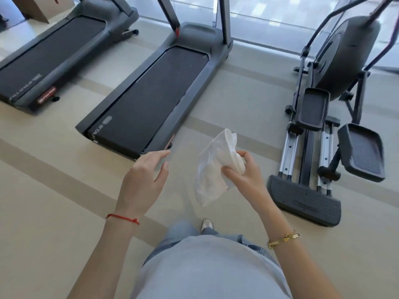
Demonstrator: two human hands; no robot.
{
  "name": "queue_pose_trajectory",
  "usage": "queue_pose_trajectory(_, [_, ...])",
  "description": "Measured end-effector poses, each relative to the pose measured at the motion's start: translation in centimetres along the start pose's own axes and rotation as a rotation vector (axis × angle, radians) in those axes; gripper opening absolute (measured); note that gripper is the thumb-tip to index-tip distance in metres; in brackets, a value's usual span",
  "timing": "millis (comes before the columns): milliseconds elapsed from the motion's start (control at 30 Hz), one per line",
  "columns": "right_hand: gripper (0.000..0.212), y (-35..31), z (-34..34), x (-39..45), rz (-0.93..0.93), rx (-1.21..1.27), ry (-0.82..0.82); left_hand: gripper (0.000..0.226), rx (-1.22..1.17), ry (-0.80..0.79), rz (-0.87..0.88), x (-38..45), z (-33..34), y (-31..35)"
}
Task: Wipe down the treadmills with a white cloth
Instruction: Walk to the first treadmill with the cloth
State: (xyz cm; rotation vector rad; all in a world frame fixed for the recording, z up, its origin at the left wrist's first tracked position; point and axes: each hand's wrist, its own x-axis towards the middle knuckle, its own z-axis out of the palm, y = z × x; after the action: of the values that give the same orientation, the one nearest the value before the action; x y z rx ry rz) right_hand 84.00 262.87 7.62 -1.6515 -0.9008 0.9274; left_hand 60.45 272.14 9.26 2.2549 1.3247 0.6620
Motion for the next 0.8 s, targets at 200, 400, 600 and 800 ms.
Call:
queue_pose_trajectory(200, [0.029,-1.7,-2.2,12.1,0.009,0.000,-0.041,0.029,-0.008,0.037,-0.052,10.6,2.7,0.8])
queue_pose_trajectory(400, [0.029,-2.3,-2.1,24.5,0.022,0.016,-0.058,0.028,-0.012,0.069,-0.066,22.0,5.1,-1.3])
queue_pose_trajectory(600, [0.027,-5.3,-2.0,39.0,-0.020,0.054,-0.087,0.028,0.016,0.129,-0.038,36.8,6.3,-2.8])
queue_pose_trajectory(800, [0.027,-9.2,-2.4,52.6,-0.090,0.027,-0.037,0.029,0.052,0.141,0.003,51.2,6.5,-3.0])
